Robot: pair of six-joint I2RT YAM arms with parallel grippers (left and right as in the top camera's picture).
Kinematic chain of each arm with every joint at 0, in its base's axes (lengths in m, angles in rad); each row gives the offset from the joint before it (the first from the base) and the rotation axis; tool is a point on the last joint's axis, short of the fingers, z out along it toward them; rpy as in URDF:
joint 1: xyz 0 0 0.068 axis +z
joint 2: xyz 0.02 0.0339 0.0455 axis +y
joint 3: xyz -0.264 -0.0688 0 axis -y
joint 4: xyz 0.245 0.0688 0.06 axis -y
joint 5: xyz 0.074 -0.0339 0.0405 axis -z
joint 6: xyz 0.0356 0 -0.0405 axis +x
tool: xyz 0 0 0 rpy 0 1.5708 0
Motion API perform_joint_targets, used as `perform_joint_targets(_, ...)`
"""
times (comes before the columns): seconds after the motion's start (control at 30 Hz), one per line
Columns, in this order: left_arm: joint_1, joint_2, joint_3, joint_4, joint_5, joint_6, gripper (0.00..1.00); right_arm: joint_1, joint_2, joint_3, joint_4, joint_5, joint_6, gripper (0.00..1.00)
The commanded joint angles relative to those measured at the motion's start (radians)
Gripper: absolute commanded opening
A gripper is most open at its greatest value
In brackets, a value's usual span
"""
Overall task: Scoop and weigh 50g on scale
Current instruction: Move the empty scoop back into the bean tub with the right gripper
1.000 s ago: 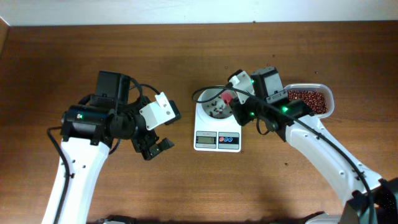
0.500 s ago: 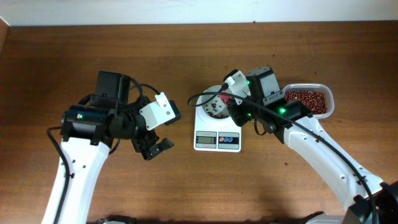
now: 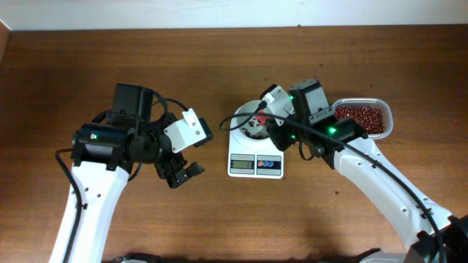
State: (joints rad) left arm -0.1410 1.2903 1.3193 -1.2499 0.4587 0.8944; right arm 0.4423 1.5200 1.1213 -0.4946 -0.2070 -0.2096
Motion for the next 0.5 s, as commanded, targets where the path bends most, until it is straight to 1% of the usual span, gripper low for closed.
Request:
perform_joint_targets(0.0, 0.0, 0.0, 0.007, -0.001, 0.004, 0.009, 0.99, 0.008, -0.028, 0.026, 0.012, 0.124, 0.034, 0.04)
perform_joint_targets(0.03, 0.0, 0.0, 0.007, -0.001, 0.004, 0.008, 0.99, 0.011, -0.028, 0.026, 0.012, 0.017, 0.005, 0.04)
perform_joint_targets(0.07, 0.0, 0.0, 0.007, -0.001, 0.004, 0.008, 0.99, 0.011, -0.028, 0.026, 0.011, -0.047, -0.031, 0.04)
perform_joint_targets(0.17, 0.0, 0.0, 0.007, -0.001, 0.004, 0.009, 0.99, 0.003, -0.036, 0.033, 0.011, -0.019, -0.006, 0.04)
perform_joint_targets(0.27, 0.0, 0.0, 0.007, -0.001, 0.004, 0.008, 0.99, -0.027, -0.086, 0.068, 0.01, -0.017, 0.027, 0.04)
perform_joint_targets(0.33, 0.0, 0.0, 0.007, -0.001, 0.004, 0.008, 0.99, -0.077, -0.143, 0.087, -0.005, 0.006, 0.027, 0.04)
perform_joint_targets(0.4, 0.0, 0.0, 0.007, -0.001, 0.004, 0.009, 0.99, -0.146, -0.193, 0.087, -0.038, 0.096, 0.027, 0.04)
perform_joint_targets(0.47, 0.0, 0.0, 0.007, -0.001, 0.004, 0.009, 0.99, -0.22, -0.215, 0.087, -0.083, 0.142, 0.027, 0.04)
